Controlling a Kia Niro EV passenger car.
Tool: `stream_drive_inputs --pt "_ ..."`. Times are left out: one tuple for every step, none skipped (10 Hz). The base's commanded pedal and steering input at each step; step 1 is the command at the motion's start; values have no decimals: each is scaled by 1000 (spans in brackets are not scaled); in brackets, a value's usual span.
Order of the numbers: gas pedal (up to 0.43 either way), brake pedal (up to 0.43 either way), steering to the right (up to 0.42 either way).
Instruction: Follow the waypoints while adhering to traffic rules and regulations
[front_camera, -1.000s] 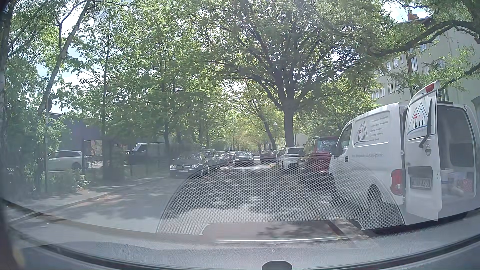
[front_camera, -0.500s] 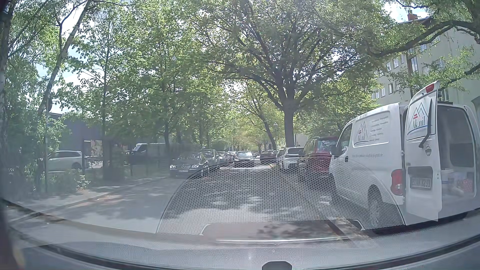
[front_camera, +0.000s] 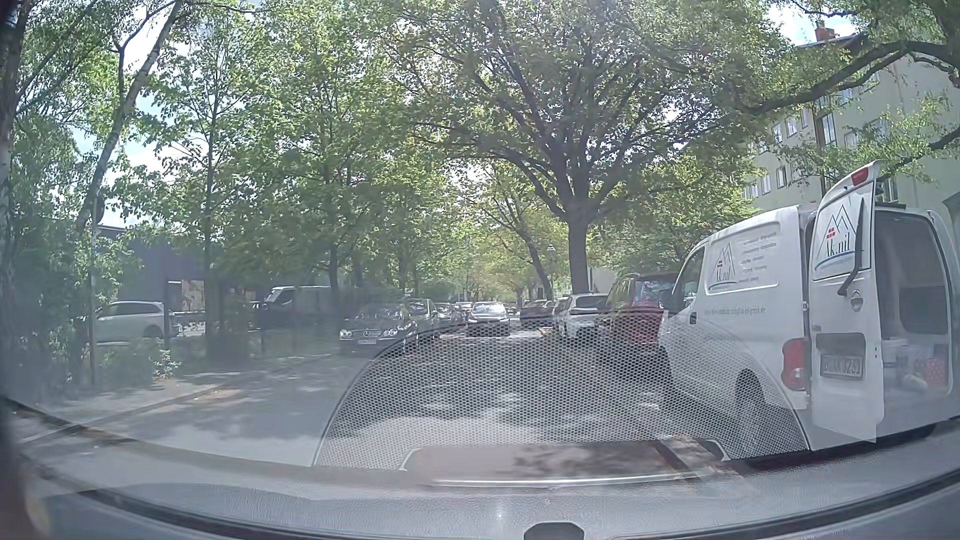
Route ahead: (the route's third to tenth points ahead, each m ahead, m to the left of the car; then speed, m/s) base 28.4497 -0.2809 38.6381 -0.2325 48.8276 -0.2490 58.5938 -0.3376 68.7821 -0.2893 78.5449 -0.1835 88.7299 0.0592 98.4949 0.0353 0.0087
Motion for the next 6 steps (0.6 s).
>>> stream_drive_inputs --pt "0 348 -5" --pt "0 348 -5" --pt "0 348 -5" --pt "0 348 -5" --pt "0 348 -4" --pt "0 348 -5"
